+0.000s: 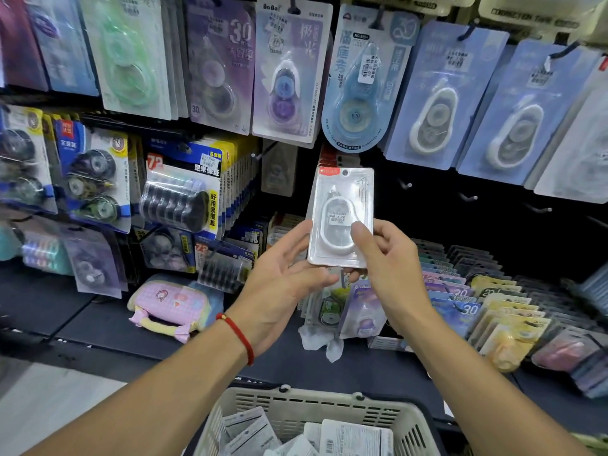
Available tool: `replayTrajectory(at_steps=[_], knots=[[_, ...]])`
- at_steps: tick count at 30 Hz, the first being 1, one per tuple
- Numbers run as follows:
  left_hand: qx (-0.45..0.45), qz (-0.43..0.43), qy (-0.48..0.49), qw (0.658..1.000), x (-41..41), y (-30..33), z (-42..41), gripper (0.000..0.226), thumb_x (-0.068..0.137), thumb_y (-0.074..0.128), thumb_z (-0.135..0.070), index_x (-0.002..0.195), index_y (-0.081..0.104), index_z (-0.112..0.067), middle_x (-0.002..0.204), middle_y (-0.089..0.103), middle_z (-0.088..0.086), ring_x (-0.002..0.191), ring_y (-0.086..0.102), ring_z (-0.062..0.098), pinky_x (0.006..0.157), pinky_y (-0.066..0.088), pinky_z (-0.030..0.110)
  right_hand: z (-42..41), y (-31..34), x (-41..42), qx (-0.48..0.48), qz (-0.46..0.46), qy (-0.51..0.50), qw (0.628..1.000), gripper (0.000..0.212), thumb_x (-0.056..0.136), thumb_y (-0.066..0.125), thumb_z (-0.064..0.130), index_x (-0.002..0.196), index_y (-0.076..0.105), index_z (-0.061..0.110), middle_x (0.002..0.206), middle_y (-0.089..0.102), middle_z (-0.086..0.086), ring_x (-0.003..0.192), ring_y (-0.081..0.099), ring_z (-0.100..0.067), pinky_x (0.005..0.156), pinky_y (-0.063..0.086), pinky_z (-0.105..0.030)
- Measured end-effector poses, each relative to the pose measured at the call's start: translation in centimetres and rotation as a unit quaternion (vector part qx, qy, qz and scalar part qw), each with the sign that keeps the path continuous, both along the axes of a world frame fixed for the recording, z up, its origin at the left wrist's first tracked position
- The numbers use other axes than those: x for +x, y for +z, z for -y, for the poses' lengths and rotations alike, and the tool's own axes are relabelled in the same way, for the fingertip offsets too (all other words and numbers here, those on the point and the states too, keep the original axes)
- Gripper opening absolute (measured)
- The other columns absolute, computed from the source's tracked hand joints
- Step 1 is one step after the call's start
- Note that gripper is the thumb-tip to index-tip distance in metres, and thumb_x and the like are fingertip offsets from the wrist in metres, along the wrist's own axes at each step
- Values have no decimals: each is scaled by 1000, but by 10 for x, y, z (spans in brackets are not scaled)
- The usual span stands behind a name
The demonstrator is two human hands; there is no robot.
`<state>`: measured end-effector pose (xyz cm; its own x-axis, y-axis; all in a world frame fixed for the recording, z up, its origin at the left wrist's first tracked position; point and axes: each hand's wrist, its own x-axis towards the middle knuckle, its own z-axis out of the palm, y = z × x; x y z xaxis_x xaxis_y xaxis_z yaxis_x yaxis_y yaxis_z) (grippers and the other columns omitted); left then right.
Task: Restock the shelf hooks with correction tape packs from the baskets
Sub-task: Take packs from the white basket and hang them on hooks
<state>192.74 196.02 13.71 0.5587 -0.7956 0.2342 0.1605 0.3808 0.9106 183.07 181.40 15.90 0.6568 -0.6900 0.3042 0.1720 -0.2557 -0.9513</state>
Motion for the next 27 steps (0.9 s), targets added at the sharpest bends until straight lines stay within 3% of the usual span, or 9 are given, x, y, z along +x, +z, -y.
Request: replayTrajectory(at_steps=[3, 12, 14, 16, 19, 22, 23, 25, 27], knots=[[-5, -1, 4, 1000, 1, -1, 1, 94, 62, 85, -17, 149, 52, -20, 136, 70, -13, 124, 70, 20, 105, 57, 47, -1, 0, 0, -2, 3, 6, 1000, 31, 102, 67, 39, 110, 71, 10, 83, 78, -9, 55, 64, -18, 51, 52, -28], [-39, -27, 8, 999, 10, -6, 6, 68, 63, 84, -14, 127, 71, -30, 133, 73, -10, 122, 71, 17, 96, 61, 36, 2, -5, 6, 7, 7, -9, 1000, 31, 101, 68, 43, 108, 74, 13, 84, 80, -6, 56, 62, -23, 55, 52, -33], [-3, 4, 11, 1000, 11, -7, 8, 59, 70, 78, -9, 117, 77, -43, 127, 74, -17, 117, 72, 9, 93, 61, 31, 5, -11, 7, -4, -21, -31, 999, 31, 101, 68, 43, 108, 72, 13, 80, 78, -3, 55, 67, -20, 57, 55, -32], [47, 58, 25, 997, 13, -12, 10, 63, 79, 69, -2, 109, 75, -57, 125, 74, -21, 114, 72, 5, 93, 60, 28, 7, -18, 6, -60, -100, -68, 991, 39, 101, 64, 49, 119, 67, 15, 88, 76, 2, 67, 73, -15, 61, 55, -24], [160, 129, 101, 973, 24, -24, 12, 68, 92, 65, 3, 132, 59, -51, 147, 60, -10, 132, 58, 11, 110, 51, 34, 11, -34, 5, -296, -206, -145, 921, 55, 102, 61, 48, 147, 48, 20, 134, 57, 4, 117, 59, -12, 88, 46, -24], [217, 222, 141, 940, 32, -30, 6, 70, 94, 61, 1, 151, 51, -38, 148, 52, -17, 139, 45, 3, 102, 44, 12, 14, -36, 17, -541, -174, -136, 812, 57, 102, 63, 36, 153, 48, 17, 162, 40, -7, 148, 39, -27, 113, 40, -44], [219, 246, 151, 932, 34, -30, 5, 70, 93, 61, 1, 152, 51, -36, 146, 50, -18, 139, 43, 2, 105, 44, 12, 18, -36, 27, -577, -181, -124, 787, 58, 103, 62, 37, 155, 47, 17, 168, 33, -9, 154, 33, -30, 118, 36, -48], [220, 291, 173, 915, 36, -30, 4, 69, 93, 61, 1, 153, 50, -30, 152, 49, -15, 144, 41, 4, 118, 41, 28, 27, -36, 49, -602, -239, -119, 753, 63, 106, 55, 40, 162, 38, 19, 176, 12, -7, 162, 15, -31, 125, 27, -51], [232, 324, 182, 899, 37, -31, 2, 71, 92, 62, 2, 155, 48, -28, 159, 45, -10, 148, 38, 7, 123, 34, 33, 38, -38, 68, -611, -288, -134, 725, 66, 107, 51, 38, 166, 28, 20, 178, 0, -5, 164, 5, -30, 126, 26, -53]])
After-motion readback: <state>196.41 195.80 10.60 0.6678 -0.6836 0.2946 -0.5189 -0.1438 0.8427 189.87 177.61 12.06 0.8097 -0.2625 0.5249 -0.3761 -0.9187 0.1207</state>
